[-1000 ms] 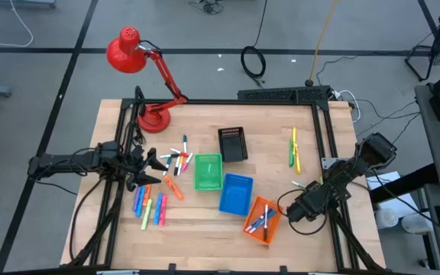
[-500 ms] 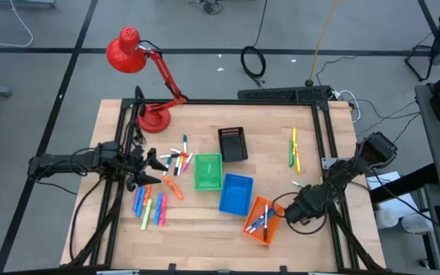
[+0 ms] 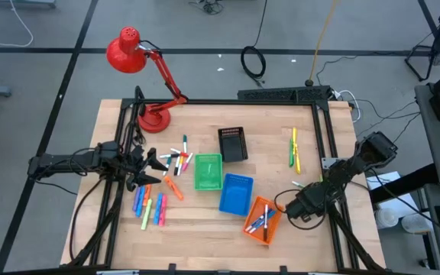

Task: Pick & Place Markers
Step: Put the right green marker pen into the orange basket

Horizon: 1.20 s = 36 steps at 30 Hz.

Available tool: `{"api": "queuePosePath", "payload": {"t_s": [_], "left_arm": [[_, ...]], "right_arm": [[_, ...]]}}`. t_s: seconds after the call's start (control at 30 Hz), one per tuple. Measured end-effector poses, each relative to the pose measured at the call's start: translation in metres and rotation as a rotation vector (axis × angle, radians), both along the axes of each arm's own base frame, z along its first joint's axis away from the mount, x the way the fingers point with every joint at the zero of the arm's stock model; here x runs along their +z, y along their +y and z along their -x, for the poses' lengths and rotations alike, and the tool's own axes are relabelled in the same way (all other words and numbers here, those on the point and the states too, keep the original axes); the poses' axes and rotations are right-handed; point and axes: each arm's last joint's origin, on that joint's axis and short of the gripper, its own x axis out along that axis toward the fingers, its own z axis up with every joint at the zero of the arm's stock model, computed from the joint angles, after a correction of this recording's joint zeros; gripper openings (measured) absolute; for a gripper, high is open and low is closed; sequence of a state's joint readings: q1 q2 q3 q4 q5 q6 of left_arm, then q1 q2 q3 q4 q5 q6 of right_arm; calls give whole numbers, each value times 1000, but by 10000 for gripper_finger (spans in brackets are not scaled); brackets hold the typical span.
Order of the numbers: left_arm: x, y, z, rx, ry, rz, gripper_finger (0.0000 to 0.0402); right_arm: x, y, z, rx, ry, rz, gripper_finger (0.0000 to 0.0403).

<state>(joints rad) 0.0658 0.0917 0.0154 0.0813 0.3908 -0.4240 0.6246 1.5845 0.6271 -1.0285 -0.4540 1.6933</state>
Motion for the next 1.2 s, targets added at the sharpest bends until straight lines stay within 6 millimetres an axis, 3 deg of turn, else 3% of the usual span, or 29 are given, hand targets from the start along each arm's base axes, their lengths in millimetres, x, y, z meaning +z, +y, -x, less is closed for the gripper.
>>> {"api": "queuePosePath", "payload": {"t_s": [0.3,0.9,1.2], "left_arm": [[0,0,0,0,1,0,274],[0,0,0,0,2,0,274],[0,0,0,0,2,0,273]], "right_arm": [[2,-12,-2,36,-38,150,0],[8,-18,-15,223,-257,444,0],[27,-22,-27,265,-248,526,0]]}}
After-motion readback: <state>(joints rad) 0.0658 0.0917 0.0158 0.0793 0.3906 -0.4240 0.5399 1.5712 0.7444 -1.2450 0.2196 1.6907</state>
